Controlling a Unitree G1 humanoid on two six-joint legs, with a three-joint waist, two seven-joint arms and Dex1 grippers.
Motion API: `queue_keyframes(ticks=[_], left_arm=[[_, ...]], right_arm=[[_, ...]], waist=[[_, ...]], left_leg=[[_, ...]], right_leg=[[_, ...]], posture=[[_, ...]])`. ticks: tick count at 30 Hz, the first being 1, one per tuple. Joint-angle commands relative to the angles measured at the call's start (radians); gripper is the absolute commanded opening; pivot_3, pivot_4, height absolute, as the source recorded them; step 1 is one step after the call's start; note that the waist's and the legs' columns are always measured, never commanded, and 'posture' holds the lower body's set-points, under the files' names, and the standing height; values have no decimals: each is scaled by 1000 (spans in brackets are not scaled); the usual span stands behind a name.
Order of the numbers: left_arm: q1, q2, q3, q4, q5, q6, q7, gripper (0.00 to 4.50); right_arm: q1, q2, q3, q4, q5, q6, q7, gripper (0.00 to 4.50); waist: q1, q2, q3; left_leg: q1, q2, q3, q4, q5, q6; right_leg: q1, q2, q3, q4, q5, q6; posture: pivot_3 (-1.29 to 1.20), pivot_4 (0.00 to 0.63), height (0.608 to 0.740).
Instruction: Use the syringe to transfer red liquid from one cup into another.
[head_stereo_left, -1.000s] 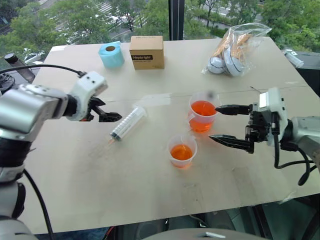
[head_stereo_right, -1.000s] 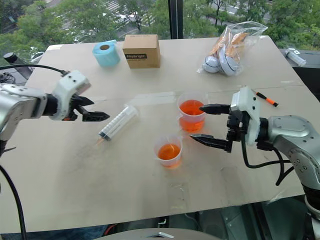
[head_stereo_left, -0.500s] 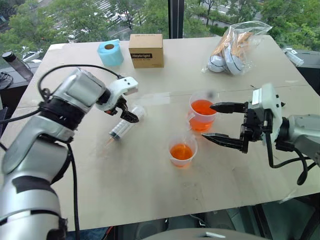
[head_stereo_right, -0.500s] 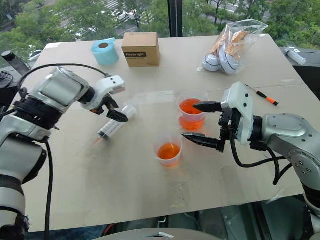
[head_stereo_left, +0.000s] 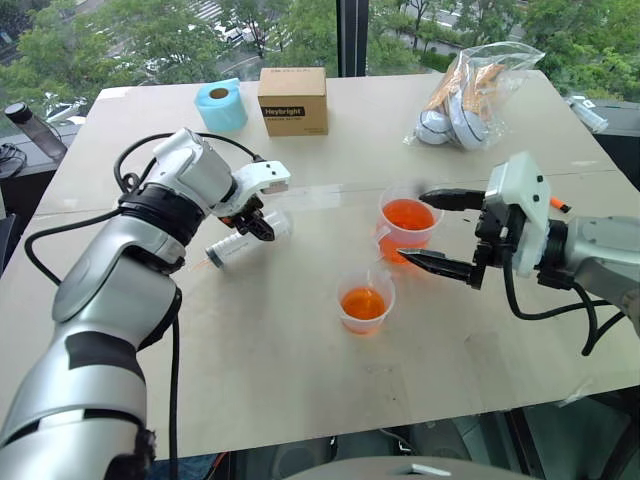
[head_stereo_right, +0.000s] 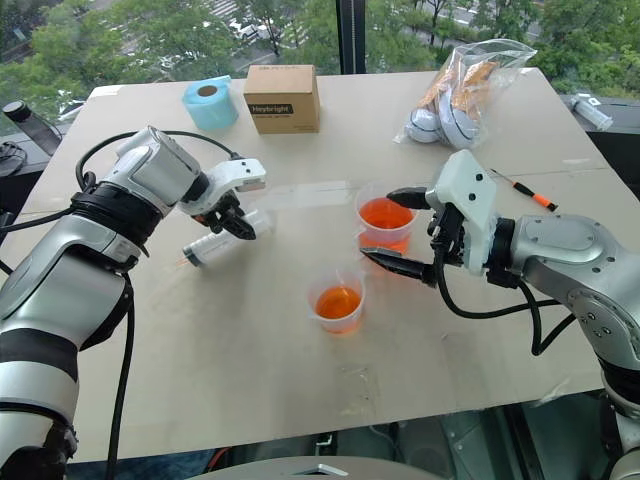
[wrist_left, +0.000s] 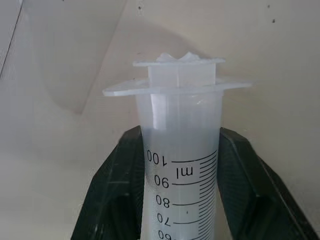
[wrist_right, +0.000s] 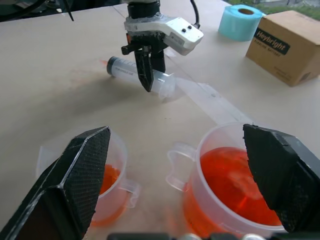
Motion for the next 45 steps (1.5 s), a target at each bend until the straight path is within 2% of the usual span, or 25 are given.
queue_keyframes(ticks=[1, 6, 16, 21, 24, 30, 35, 40, 45], left_arm=[[-15, -4, 27, 19, 34, -17, -8, 1408], [-5, 5, 77, -26, 38, -39, -8, 1408], [-52, -40, 641, -310, -371, 55, 58, 1408], [-70, -143, 855, -415, -564, 102, 171, 1408], [-33, -242, 920, -511, -652, 76, 252, 1408], [109, -458, 922, -666, -699, -52, 447, 1408], [244, -556, 837, -680, -647, -287, 466, 1408], [372, -556, 693, -651, -531, -508, 413, 1408], [411, -554, 645, -610, -492, -595, 407, 1408]], right_arm=[[-9, -5, -1, -21, -18, -20, 4, 4500], [-4, -6, -7, -21, -22, -14, 14, 4500], [-102, -23, -158, 127, 120, 33, 37, 4500], [-190, -43, -229, 248, 111, 20, 5, 4500], [-224, -51, -253, 302, 98, 6, 3, 4500], [-307, -14, -273, 373, 73, -33, -61, 4500], [-329, 9, -279, 398, 55, -71, -74, 4500], [-327, 30, -277, 369, 109, -28, -87, 4500], [-318, 63, -249, 342, 140, 7, -109, 4500]], waist=[[0, 0, 0], [0, 0, 0], [-2, 0, 0], [-2, 0, 0], [1, 0, 0], [-4, 1, -1], [-13, 1, -1], [-19, 2, -2], [-19, 2, -2]], left_leg=[[0, 0, 0, 0, 0, 0], [0, 0, 0, 1, 0, 0], [-9, 0, -5, 5, 0, 0], [-9, 0, -5, 7, 0, 0], [-9, 0, -5, 8, 0, 0], [-7, 0, -3, 8, 0, 0], [-7, 0, -2, 8, 0, 0], [-4, -1, 0, 6, 0, 0], [-4, -1, 0, 6, 0, 0]], right_leg=[[0, 0, 0, 0, 0, 0], [0, 0, 0, 1, 0, 0], [-4, -2, -2, 1, 0, 1], [-5, -2, -3, 8, 0, 1], [-4, -2, -2, 9, 0, 1], [-4, -4, 0, 12, 0, 1], [-4, -6, 0, 12, 0, 1], [-3, -6, 0, 12, 0, 1], [-3, -6, 1, 12, 0, 1]], posture=[[0, 150, 740], [0, 150, 740], [0, 150, 740], [0, 150, 740], [0, 150, 740], [0, 150, 740], [0, 150, 740], [0, 150, 740], [0, 150, 740]])
